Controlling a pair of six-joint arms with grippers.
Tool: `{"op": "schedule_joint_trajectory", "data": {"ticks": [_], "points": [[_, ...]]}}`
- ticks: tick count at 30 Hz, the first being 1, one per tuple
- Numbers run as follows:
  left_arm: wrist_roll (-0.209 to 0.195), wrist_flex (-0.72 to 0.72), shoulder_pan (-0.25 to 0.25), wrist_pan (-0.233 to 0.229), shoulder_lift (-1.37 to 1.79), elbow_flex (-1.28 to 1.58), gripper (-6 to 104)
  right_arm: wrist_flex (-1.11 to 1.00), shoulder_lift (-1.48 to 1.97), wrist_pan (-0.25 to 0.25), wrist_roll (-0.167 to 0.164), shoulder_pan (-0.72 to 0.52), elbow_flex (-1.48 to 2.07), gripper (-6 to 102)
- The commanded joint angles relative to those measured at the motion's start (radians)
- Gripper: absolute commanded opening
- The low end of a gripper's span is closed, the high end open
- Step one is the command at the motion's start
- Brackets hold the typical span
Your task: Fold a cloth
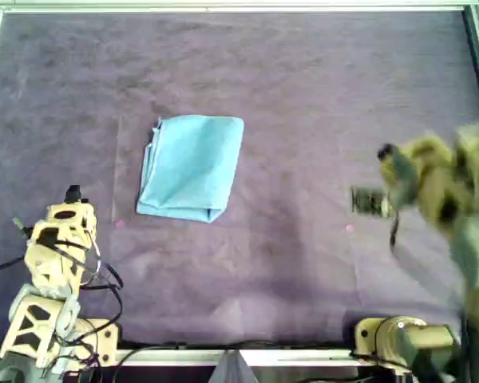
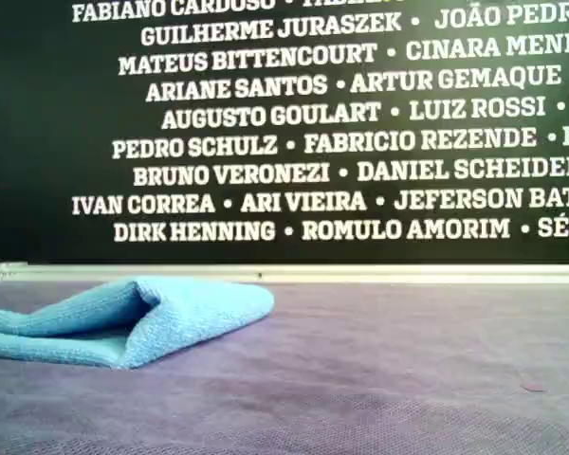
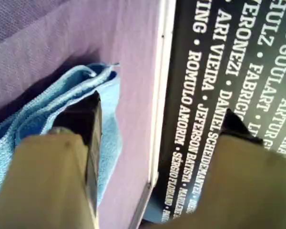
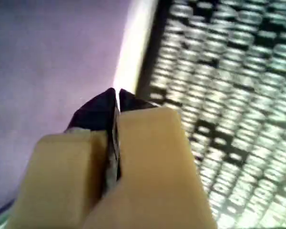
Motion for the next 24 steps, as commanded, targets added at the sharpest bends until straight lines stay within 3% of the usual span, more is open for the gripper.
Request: {"op": "schedule_joint_trajectory", "data": {"ticks": [1,9,17,22,24], "points": [[0.002,-0.003,0.021,-0.008,0.017,-0.017,89,-0.201,0.242,0.006,0.005,-0.061,0.362,3],[0.002,-0.003,0.015,-0.008,0.017,-0.017,88,-0.552,0.62,0.021,-0.006,-0.117,0.908,2],[0.002,-0.002,0.026,-0.008,0.017,-0.017,88,-0.707,0.693,0.023,-0.006,-0.117,1.146,2],[-0.008,0.049,0.121,0.008,0.017,-0.017,88,-0.699,0.695,0.023,-0.006,-0.117,1.163,2],[-0.009,0.124,0.132,0.009,0.02,-0.017,88,-0.698,0.696,0.023,-0.006,-0.133,1.163,2]]}}
